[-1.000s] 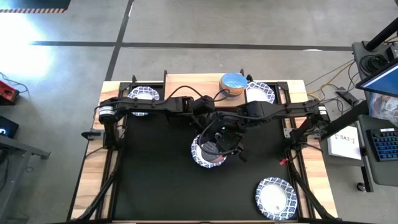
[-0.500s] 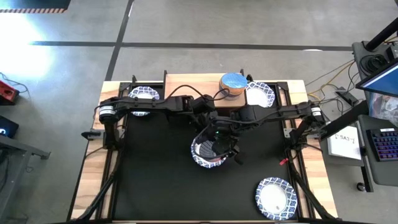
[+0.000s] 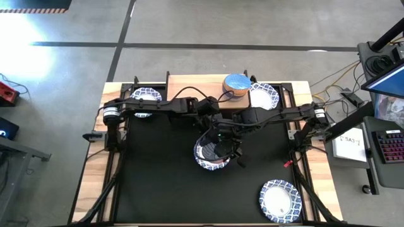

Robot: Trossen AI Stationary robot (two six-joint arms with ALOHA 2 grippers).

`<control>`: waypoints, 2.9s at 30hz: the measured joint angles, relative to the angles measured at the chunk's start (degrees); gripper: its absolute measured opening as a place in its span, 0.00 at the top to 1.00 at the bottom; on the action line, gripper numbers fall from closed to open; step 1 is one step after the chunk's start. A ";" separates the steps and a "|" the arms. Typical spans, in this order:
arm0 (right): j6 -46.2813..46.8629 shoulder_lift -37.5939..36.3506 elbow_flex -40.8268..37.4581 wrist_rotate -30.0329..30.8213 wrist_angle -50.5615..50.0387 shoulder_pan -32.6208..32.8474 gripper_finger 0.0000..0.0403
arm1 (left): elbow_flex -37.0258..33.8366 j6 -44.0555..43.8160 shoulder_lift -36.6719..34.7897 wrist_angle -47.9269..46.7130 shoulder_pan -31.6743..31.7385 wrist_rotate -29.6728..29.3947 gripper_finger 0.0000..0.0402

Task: Place and stack bowls onto a shelf
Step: Stack the dark blue bowl on top of the light blue bowl on the shelf

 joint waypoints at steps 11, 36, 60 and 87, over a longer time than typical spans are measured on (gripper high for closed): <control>0.29 -0.11 -0.07 0.51 -0.86 0.02 0.94 | 0.07 -0.22 -0.67 -0.46 -0.07 -2.26 0.90; 1.26 -0.34 -0.02 0.37 -5.18 -0.22 0.95 | 0.07 -1.46 -2.08 -0.65 0.99 -0.94 0.40; 4.77 -1.63 -0.20 -0.28 -7.33 0.00 0.98 | 0.40 1.45 -8.08 -3.00 2.92 -5.59 0.39; 5.62 -9.87 -0.09 24.47 -9.59 -1.53 0.97 | 0.17 5.98 -11.52 -19.02 3.65 -18.15 0.40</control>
